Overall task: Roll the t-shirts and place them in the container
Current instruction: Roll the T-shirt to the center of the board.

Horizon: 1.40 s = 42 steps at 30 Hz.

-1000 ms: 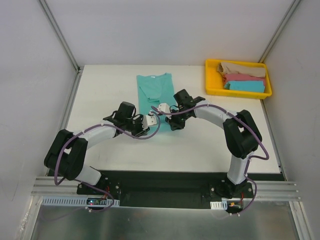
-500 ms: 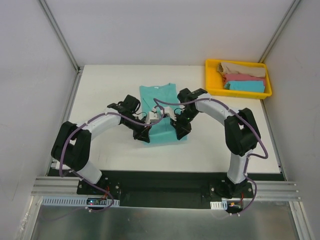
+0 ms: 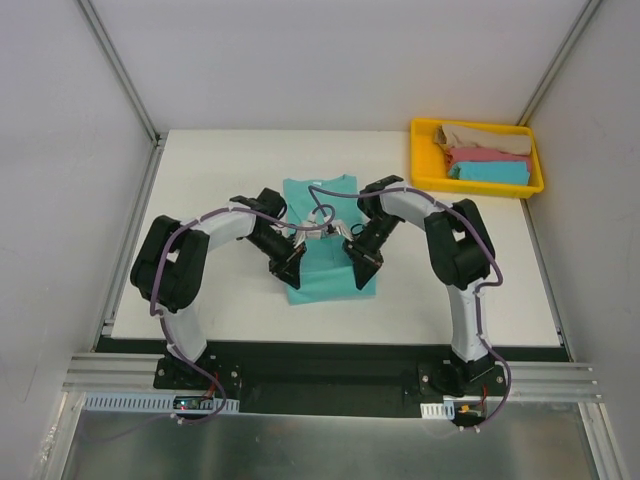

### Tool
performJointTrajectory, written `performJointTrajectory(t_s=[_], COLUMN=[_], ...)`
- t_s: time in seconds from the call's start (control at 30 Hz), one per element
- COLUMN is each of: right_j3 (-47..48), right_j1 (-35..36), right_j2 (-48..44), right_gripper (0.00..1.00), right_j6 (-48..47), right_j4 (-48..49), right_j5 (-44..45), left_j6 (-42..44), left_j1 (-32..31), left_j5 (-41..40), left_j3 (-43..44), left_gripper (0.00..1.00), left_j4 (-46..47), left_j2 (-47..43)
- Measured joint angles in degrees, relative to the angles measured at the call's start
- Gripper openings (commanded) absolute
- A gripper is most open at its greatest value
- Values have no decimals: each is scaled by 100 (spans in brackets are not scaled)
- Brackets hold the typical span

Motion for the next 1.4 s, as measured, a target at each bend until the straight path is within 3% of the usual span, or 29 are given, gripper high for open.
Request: performJointTrajectory(t_s=[0.13, 0.23, 0.27, 0.3, 0.4, 0.53, 0.67, 0.8, 1.0, 1.17, 1.4], right_j3=[295, 813, 964, 1115, 1532, 2059, 2260, 2376, 2396, 2402, 2402], right_j1=[-107, -149, -153, -157, -177, -208, -210, -210, -192, -157, -146], right_j2=[361, 861, 1025, 1187, 1631, 2015, 2153, 2245, 2260, 2260, 2260], right_gripper=[7, 7, 7, 7, 7, 8, 8, 8, 9, 9, 9], right_j6=[-33, -76, -90, -103, -101, 50, 214, 374, 481, 507, 531], right_j4=[-138, -223, -236, -243, -424, -774, -887, -968, -970, -973, -973], right_j5=[-15, -17, -20, -20, -87, -203, -227, -225, -179, -155, -151], left_j6=[17, 68, 87, 111, 151, 131, 101, 212, 890, 1283, 1399], left_j1=[17, 87, 120, 155, 289, 494, 640, 566, -579, -957, -1174], left_j5=[-20, -133, -155, -190, -420, -684, -1047, -1239, -1696, -2177, -2492], left_j3=[323, 511, 553, 588, 614, 610, 369, -221, -1631, -2369, -2459], left_gripper=[3, 11, 15, 30, 44, 56, 59, 69, 72, 72, 70], left_j4=[-192, -302, -330, -356, -407, -389, -153, 160, 1174, 1919, 2590], left_j2=[341, 579, 647, 708, 774, 710, 81, -1325, -3305, -3307, -2726])
